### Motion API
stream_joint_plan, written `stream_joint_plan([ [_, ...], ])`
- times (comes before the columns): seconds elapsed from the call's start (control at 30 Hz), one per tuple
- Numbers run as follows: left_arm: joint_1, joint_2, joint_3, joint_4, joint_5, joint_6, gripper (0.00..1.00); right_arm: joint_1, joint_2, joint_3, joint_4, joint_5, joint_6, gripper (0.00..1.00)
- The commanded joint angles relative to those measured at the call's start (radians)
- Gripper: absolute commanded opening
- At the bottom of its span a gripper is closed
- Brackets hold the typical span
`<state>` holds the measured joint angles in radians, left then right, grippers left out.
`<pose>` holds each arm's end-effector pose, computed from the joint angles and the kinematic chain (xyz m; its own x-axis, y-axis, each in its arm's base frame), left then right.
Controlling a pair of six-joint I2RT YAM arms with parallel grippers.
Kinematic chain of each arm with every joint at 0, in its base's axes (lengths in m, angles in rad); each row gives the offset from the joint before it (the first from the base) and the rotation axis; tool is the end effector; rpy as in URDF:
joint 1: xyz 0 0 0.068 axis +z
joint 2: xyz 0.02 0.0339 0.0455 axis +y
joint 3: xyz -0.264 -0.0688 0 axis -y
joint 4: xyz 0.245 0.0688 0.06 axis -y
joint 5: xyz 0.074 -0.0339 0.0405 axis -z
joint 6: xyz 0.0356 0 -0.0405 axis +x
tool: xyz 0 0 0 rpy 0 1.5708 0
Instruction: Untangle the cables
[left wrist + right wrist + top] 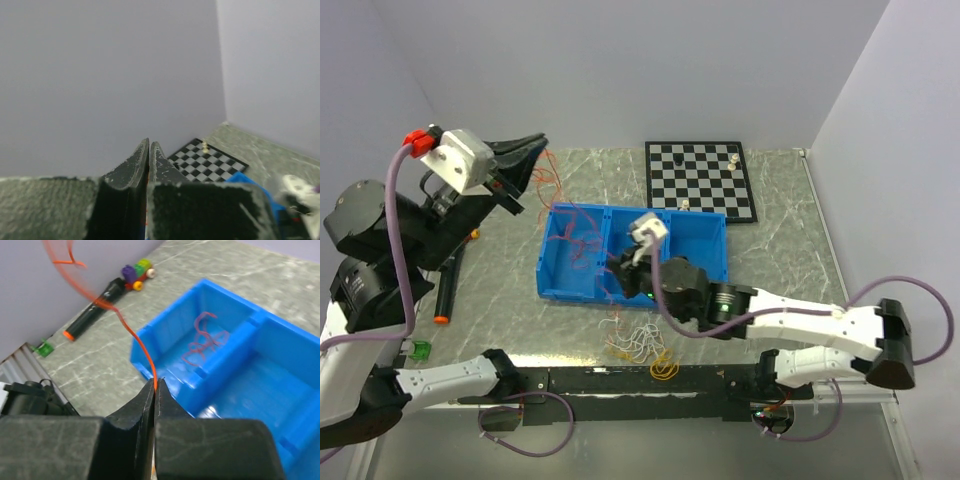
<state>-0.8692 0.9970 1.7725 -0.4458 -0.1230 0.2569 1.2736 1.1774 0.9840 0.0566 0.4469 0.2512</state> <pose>0.0763 -0.0836 0.5850 0.3757 -0.0539 -0.9252 0.6076 0.7681 0.2020 0.0955 0.2593 0.3547 -0.2218 0.0411 -0.9742 -0.7038 0.6847 0.1892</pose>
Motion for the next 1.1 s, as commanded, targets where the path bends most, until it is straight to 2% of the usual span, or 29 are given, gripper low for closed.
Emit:
stream_joint_plan([
  [0.0, 0.001, -0.061, -0.073, 0.208, -0.231, 0.076, 0.01, 0.000, -0.174, -0.083, -0.093, 0.119, 0.060, 0.00],
  [0.2, 0.002, -0.080, -0.091, 0.364, -0.323, 0.143, 0.01, 0.001, -0.285, -0.174, -0.265, 0.133, 0.193, 0.00],
  [0.37, 0.002, -0.058, -0.090, 0.276, -0.256, 0.105, 0.02, 0.013, -0.343, -0.217, -0.291, 0.130, 0.253, 0.00],
  [0.6, 0.002, -0.103, -0.382, 0.274, -0.248, 0.039, 0.01, 0.029, -0.374, -0.114, -0.319, 0.144, 0.205, 0.00],
  [0.77, 0.009, -0.095, -0.594, 0.332, -0.242, 0.016, 0.01, 0.041, -0.390, -0.013, -0.330, 0.139, 0.143, 0.00],
  [1.07, 0.150, 0.018, -0.752, 0.380, -0.133, 0.002, 0.01, 0.049, -0.449, -0.037, -0.330, 0.141, 0.152, 0.00],
])
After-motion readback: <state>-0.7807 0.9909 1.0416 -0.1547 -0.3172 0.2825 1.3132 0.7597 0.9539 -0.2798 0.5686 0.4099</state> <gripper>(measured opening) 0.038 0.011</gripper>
